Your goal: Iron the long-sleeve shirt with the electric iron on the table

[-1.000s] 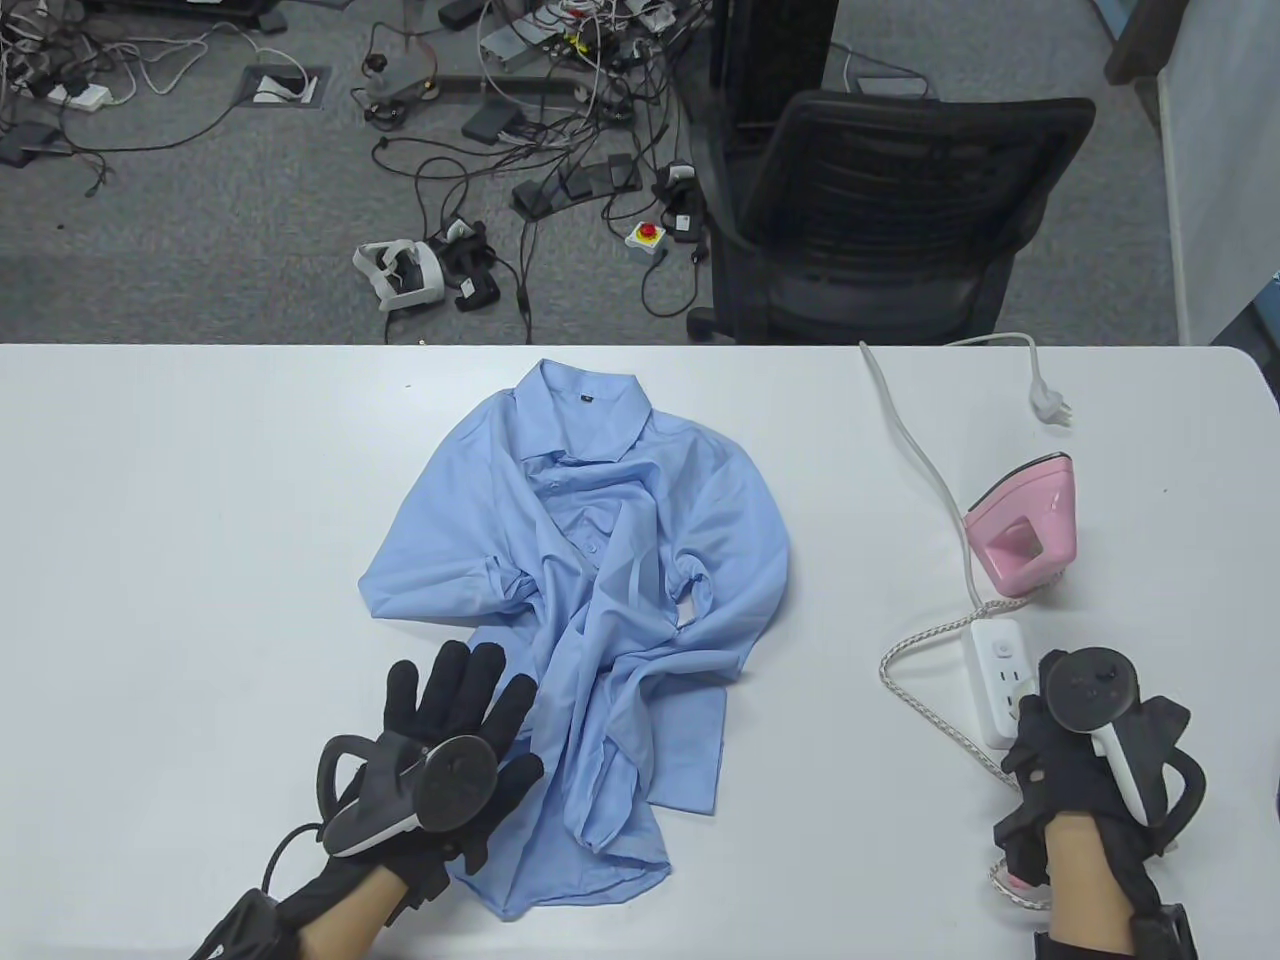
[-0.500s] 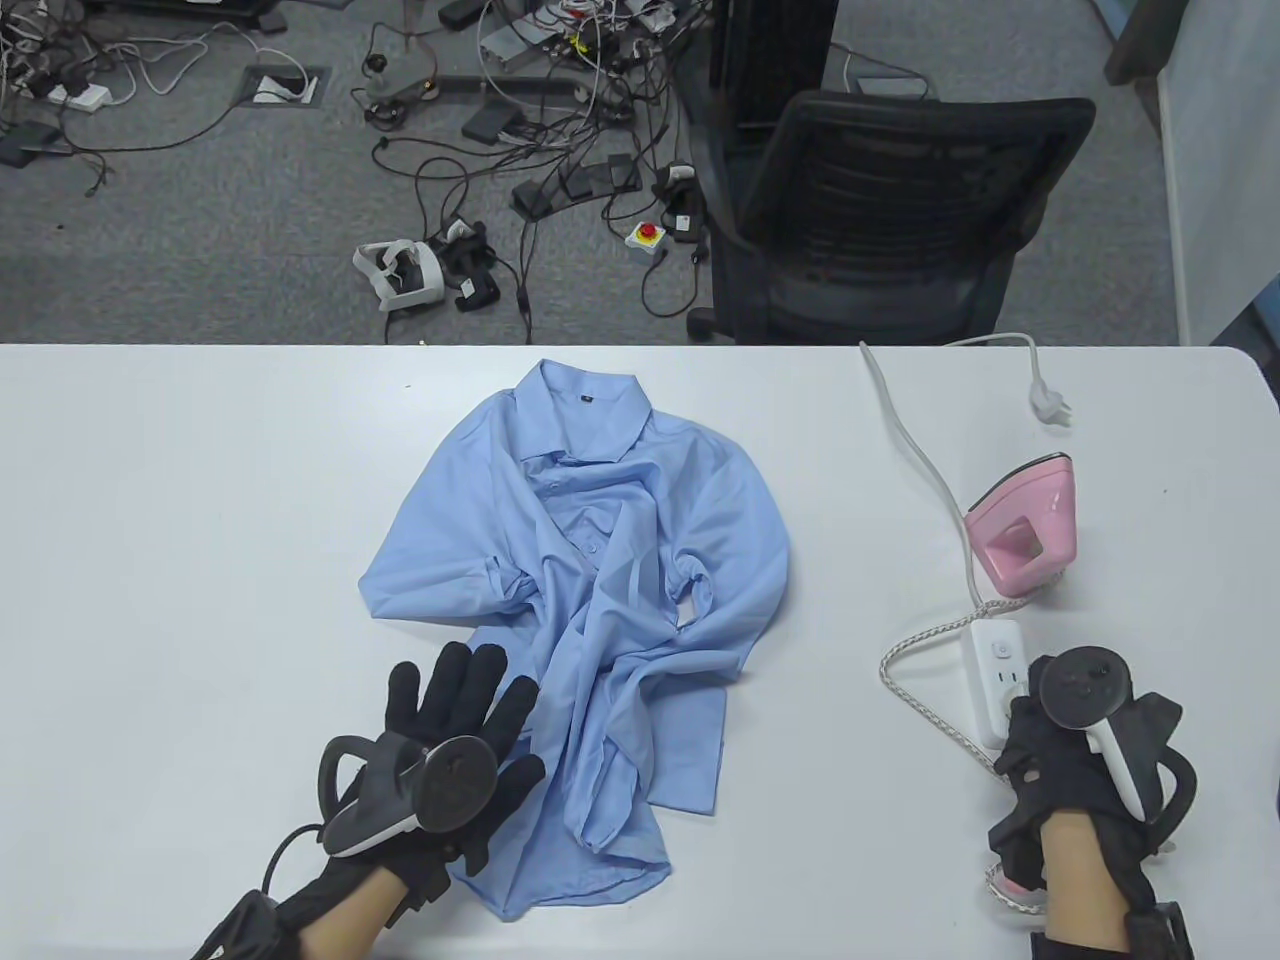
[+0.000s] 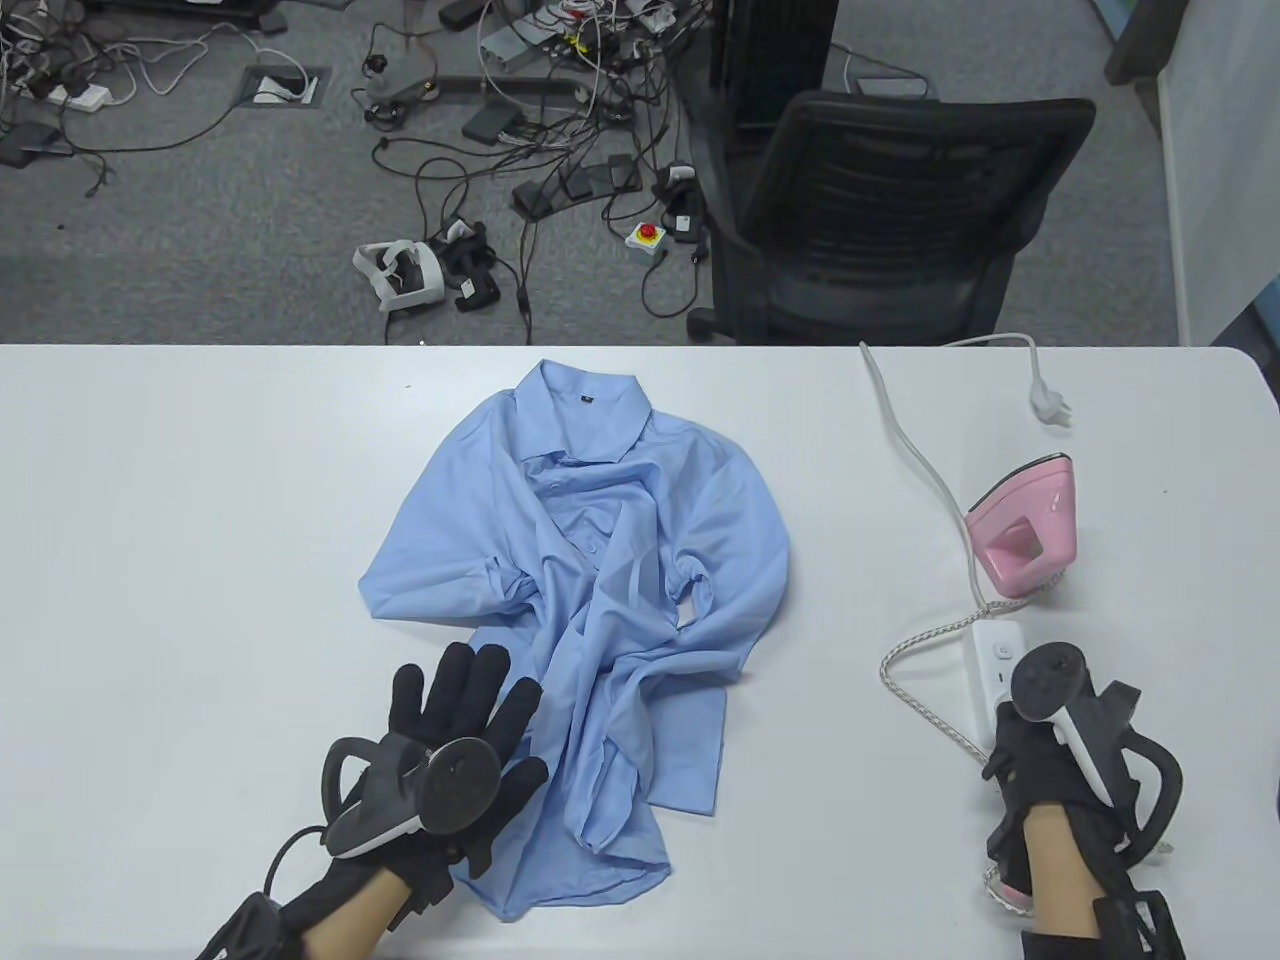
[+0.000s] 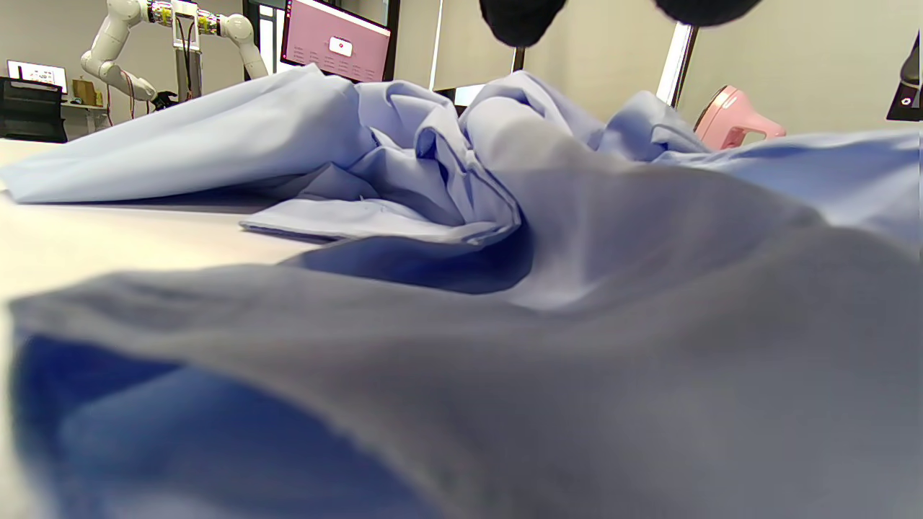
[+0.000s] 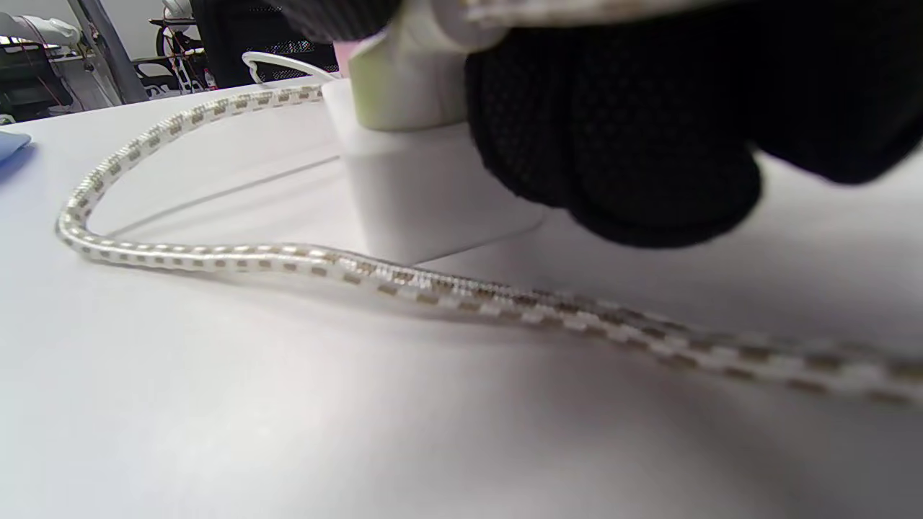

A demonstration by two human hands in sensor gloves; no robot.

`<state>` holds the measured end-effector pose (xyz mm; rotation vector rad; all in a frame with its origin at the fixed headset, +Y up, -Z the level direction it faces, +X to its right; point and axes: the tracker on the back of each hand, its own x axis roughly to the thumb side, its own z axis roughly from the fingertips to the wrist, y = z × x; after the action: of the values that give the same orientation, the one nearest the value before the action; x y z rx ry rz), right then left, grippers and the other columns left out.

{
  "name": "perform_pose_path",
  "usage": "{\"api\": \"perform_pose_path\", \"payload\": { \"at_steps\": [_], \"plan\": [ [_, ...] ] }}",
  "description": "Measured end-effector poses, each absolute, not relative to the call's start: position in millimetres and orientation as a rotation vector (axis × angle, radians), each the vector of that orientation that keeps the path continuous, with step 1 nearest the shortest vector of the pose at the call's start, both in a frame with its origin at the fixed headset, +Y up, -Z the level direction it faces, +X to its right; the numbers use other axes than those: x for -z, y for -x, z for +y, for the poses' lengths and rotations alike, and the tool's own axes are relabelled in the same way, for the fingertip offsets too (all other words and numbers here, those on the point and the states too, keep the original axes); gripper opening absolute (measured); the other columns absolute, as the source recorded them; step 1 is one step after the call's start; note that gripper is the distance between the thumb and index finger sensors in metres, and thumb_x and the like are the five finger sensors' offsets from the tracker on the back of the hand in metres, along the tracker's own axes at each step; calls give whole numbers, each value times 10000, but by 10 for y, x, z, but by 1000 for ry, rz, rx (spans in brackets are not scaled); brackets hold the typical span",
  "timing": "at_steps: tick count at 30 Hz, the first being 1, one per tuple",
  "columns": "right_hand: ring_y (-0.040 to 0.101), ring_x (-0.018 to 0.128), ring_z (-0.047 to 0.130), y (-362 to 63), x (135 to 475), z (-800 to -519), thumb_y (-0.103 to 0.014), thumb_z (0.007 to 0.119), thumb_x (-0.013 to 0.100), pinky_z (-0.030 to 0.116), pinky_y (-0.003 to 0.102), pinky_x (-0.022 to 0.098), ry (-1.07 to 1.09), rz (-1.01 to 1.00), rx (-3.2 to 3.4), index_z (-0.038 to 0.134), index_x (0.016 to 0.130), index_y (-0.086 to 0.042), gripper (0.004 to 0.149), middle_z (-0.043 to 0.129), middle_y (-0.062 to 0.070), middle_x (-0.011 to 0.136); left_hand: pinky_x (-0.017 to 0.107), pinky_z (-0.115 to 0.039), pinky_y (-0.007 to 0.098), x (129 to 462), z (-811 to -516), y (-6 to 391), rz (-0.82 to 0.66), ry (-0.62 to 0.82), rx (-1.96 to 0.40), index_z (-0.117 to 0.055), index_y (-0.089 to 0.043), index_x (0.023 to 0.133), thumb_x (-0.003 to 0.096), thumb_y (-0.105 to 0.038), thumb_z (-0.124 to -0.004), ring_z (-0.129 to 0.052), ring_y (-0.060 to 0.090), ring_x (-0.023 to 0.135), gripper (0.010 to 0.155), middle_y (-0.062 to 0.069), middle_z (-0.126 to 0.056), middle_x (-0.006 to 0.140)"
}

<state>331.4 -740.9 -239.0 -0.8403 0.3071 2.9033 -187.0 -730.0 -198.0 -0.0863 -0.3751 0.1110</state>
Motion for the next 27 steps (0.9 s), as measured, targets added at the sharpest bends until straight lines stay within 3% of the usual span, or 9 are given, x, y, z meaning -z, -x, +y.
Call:
{"api": "perform_pose_path", "payload": {
  "at_steps": [7,8,9,10,11,15,16,21,27],
  "plan": [
    [267,314,1011,-3314,2402,-7419,-492,597,380,875,440,250,874,430,-2879,406,962,-403,619,918,84,563,701,-78,617,1974,-7280,1866,-382,76,-123,-366,-355,1092,501,-660,-547,-67,296,1075,688,30,-97,1189],
    [273,355,999,-3303,2413,-7412,-543,597,361,869,441,268,893,495,-2897,359,961,-439,655,887,97,613,702,-78,617,1974,-7281,1868,-381,79,-125,-366,-356,1091,501,-660,-546,-65,296,1075,687,30,-95,1189],
    [285,476,958,-3273,2432,-7362,-621,552,346,844,443,337,934,740,-2949,223,964,-469,717,775,117,745,702,-76,617,1974,-7276,1873,-380,78,-128,-364,-357,1091,501,-660,-546,-64,295,1075,688,9,-94,1189],
    [282,564,909,-3244,2446,-7303,-671,480,344,825,423,382,941,861,-2967,158,970,-461,735,645,118,847,701,-76,617,1974,-7261,1885,-380,73,-129,-364,-357,1091,502,-660,-546,-64,296,1075,687,28,-94,1189],
    [299,659,843,-3201,2450,-7230,-702,438,342,799,418,427,947,893,-2970,141,989,-431,762,510,131,925,702,-75,617,1973,-7248,1895,-379,66,-132,-363,-358,1092,502,-661,-545,-64,296,1076,688,29,-94,1189],
    [388,876,627,-3047,2519,-6966,-693,518,333,683,553,561,870,429,-2993,269,1025,-347,812,323,146,1017,703,-73,616,1980,-7199,1940,-371,45,-155,-367,-357,1092,502,-659,-549,-64,297,1077,688,8,-96,1191],
    [393,903,579,-3025,2570,-6970,-684,530,332,647,573,587,858,399,-3015,284,1025,-333,815,302,136,1023,703,-73,616,1980,-7195,1946,-371,43,-157,-369,-359,1091,501,-660,-548,-65,297,1077,687,7,-96,1191],
    [363,936,528,-3049,2791,-7239,-691,510,325,618,559,623,896,480,-3121,139,1004,-299,868,220,110,1024,702,-76,619,1992,-7215,1931,-374,45,-190,-374,-356,1094,498,-666,-531,-68,300,1079,689,11,-102,1194],
    [356,924,564,-3066,2857,-7530,-669,541,326,636,549,614,866,586,-3071,277,1013,-285,830,298,101,1021,702,-73,618,2000,-7258,1912,-382,70,-175,-371,-356,1094,497,-671,-522,-66,295,1079,692,10,-99,1193]
  ]
}}
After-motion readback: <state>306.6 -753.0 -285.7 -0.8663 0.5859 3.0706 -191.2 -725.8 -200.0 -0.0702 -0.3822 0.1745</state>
